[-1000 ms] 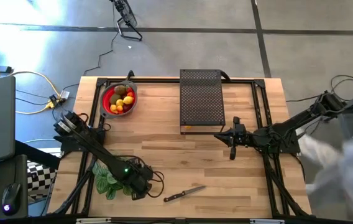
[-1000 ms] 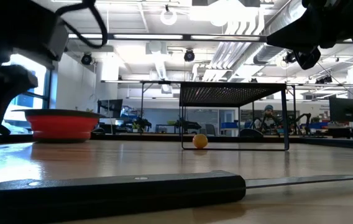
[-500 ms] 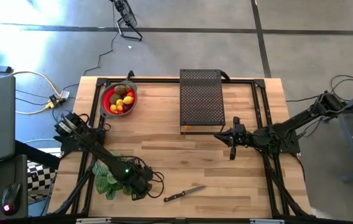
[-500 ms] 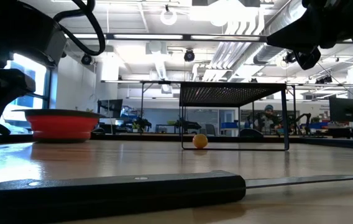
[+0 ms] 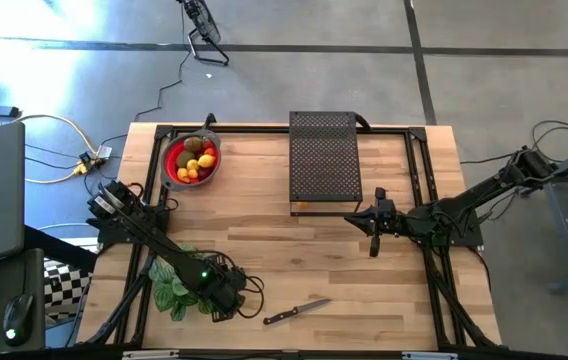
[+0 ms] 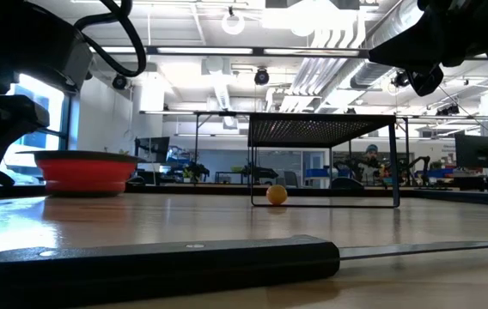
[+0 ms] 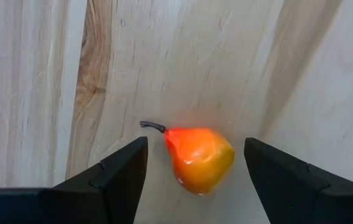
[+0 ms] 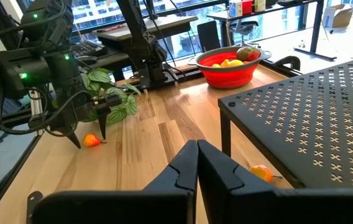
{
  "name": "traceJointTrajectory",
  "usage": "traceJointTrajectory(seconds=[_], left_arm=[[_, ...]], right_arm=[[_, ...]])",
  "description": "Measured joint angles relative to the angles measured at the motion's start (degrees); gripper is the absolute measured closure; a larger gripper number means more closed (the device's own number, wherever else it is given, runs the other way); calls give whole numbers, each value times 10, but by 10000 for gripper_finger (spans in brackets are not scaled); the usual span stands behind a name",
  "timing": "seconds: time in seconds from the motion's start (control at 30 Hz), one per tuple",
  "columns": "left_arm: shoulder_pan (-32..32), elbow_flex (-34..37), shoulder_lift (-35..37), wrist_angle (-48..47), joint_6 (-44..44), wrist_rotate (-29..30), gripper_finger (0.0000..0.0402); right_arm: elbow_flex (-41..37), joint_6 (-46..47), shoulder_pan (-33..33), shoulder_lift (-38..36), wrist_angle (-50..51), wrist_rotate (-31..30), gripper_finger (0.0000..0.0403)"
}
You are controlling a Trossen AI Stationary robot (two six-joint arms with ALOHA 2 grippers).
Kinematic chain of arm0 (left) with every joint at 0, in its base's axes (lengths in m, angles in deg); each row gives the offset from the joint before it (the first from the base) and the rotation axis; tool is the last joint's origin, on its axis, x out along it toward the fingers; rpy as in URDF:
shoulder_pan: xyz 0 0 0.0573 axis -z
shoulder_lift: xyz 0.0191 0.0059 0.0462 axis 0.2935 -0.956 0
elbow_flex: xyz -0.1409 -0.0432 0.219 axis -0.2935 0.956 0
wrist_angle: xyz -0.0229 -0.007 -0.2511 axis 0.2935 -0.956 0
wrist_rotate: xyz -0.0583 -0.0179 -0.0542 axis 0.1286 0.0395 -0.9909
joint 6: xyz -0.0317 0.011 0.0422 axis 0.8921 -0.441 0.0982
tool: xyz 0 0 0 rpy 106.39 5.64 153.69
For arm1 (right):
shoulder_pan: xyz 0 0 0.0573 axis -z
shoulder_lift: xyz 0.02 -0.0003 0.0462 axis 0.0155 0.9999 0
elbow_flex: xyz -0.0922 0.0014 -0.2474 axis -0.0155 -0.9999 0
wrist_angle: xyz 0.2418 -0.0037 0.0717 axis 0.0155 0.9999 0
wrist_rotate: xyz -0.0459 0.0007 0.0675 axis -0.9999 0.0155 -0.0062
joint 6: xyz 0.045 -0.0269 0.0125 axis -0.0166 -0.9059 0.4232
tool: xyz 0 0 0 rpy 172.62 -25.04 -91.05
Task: Pick & Place Fruit
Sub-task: Put the orange pear into the strainer bowl
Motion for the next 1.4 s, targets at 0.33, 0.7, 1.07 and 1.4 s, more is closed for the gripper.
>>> traceJointTrajectory(seconds=[0.33, 0.7, 1.07, 1.4], left_arm=[[0, 0, 0, 5, 0, 9, 140], [0, 0, 0, 16, -2, 10, 140], [0, 0, 0, 16, 0, 10, 140], [0, 0, 0, 16, 0, 10, 140]], right_arm=[[0, -2, 0, 0, 0, 0, 400], [0, 0, 0, 0, 0, 0, 400], [0, 0, 0, 0, 0, 0, 400], [0, 0, 0, 0, 0, 0, 400]])
